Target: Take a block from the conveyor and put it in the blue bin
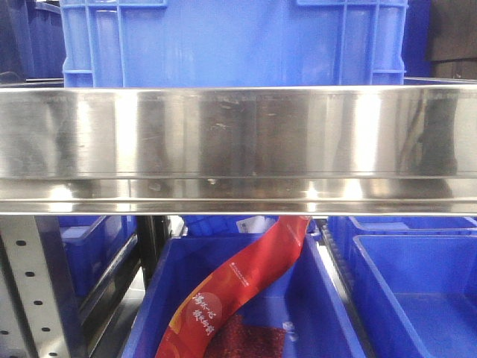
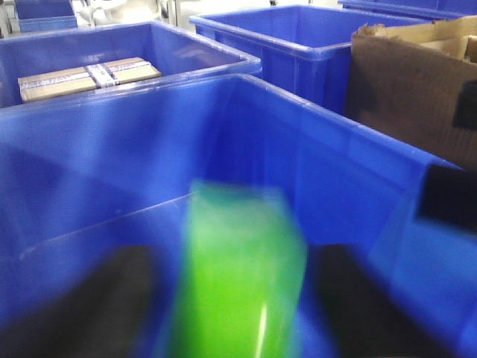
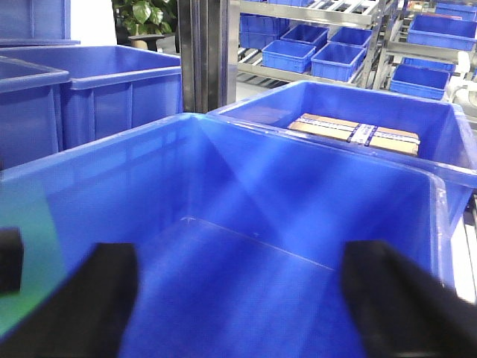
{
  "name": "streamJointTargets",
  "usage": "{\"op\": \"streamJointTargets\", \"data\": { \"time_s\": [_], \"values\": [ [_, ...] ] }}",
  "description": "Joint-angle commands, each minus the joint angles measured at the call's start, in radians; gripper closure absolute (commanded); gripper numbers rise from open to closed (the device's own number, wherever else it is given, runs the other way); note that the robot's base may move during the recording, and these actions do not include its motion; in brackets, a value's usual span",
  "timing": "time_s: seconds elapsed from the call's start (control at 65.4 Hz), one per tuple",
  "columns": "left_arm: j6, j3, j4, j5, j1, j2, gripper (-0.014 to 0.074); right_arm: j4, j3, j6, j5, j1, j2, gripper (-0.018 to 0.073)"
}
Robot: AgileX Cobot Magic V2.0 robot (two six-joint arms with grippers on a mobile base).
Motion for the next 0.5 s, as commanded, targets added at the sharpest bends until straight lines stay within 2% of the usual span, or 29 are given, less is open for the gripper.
{"op": "streamJointTargets", "data": {
  "time_s": [0.0,0.046,0.107,0.214,0.245,0.291,0.49],
  "values": [
    [0.001,-0.011,-0.01,-0.002,-0.005,-0.006,0.015,0.002,-0.012,-0.007,-0.011,0.002,-0.001,0.0095],
    [0.001,-0.011,-0.01,-0.002,-0.005,-0.008,0.0202,0.002,-0.014,-0.007,-0.011,0.0,-0.001,0.0123],
    [0.001,-0.011,-0.01,-0.002,-0.005,-0.02,0.0325,0.002,-0.014,-0.007,-0.013,-0.009,-0.011,0.0202],
    [0.001,-0.011,-0.01,-0.002,-0.005,-0.059,0.0649,0.004,-0.014,-0.007,-0.011,-0.034,-0.04,0.051],
    [0.001,-0.011,-0.008,0.0,-0.005,-0.071,0.0707,0.011,-0.014,-0.005,-0.005,-0.045,-0.049,0.0611],
    [0.001,-0.011,-0.01,0.005,0.0,-0.087,0.0708,0.026,-0.012,-0.005,0.003,-0.058,-0.064,0.0726],
    [0.001,0.039,-0.011,0.037,0.064,-0.191,0.0707,0.04,0.052,0.01,0.016,-0.133,-0.179,0.072]
  ]
}}
